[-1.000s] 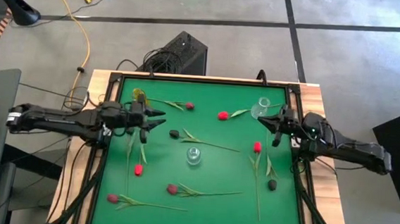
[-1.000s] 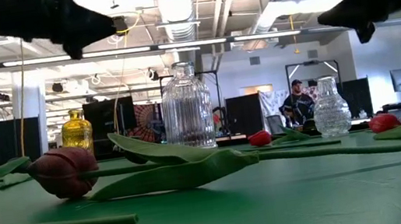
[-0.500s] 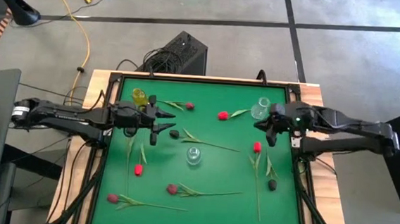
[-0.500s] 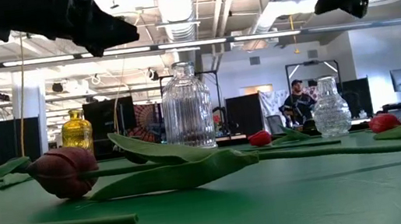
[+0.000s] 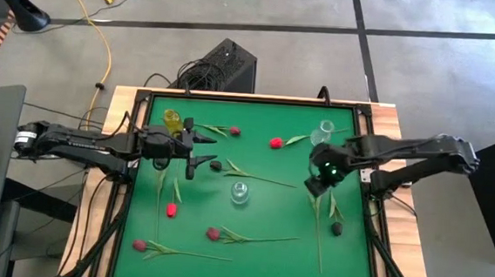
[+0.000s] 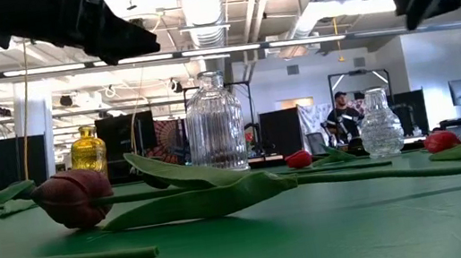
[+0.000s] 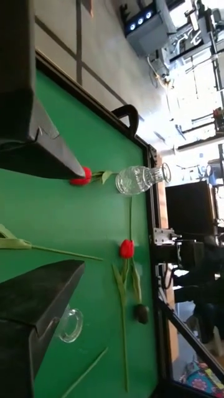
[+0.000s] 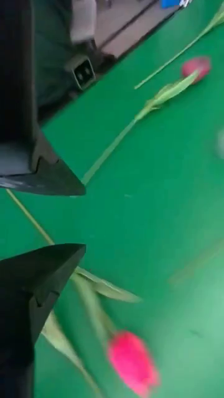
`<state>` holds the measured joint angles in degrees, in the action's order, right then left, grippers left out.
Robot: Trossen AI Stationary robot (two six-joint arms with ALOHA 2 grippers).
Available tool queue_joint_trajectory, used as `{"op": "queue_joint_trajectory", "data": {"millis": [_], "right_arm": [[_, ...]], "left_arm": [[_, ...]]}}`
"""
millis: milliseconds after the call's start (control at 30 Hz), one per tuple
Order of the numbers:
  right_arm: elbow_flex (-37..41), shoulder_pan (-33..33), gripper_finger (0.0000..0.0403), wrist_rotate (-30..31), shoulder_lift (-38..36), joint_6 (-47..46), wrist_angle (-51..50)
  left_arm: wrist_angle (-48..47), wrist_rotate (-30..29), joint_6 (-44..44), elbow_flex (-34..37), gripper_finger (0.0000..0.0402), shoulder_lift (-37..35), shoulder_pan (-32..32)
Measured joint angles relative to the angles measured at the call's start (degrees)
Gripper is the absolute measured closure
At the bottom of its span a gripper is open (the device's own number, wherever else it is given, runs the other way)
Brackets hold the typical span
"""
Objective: Sort flowers into vase by color
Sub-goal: Put the right red tulip into the right transparent vase
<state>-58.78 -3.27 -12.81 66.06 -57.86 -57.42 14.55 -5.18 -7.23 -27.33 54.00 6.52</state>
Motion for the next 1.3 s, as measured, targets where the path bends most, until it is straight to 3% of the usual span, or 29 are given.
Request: {"op": "queue_joint_trajectory", "data": {"millis": [167, 667, 933, 1300], "right_arm": [[0.0, -5.4, 0.0234, -1.1, 5.4, -9.5, -1.5], [0.0, -13.4, 0.0223, -3.3, 19.6, -18.7, -2.2], [0.0, -13.8, 0.0201, -4.3, 22.4, -18.8, -2.1], [1.7, -15.6, 0.0200, -2.5, 22.3, -19.9, -1.2]], "left_arm": [[-0.8, 0.0, -3.2, 0.0, 0.0186, 0.0, 0.0], [-5.0, 0.0, -8.2, 0.0, 0.0186, 0.0, 0.0], [-5.2, 0.1, -8.1, 0.0, 0.0186, 0.0, 0.0], [-5.1, 0.1, -8.0, 0.1, 0.0186, 0.0, 0.0]]}}
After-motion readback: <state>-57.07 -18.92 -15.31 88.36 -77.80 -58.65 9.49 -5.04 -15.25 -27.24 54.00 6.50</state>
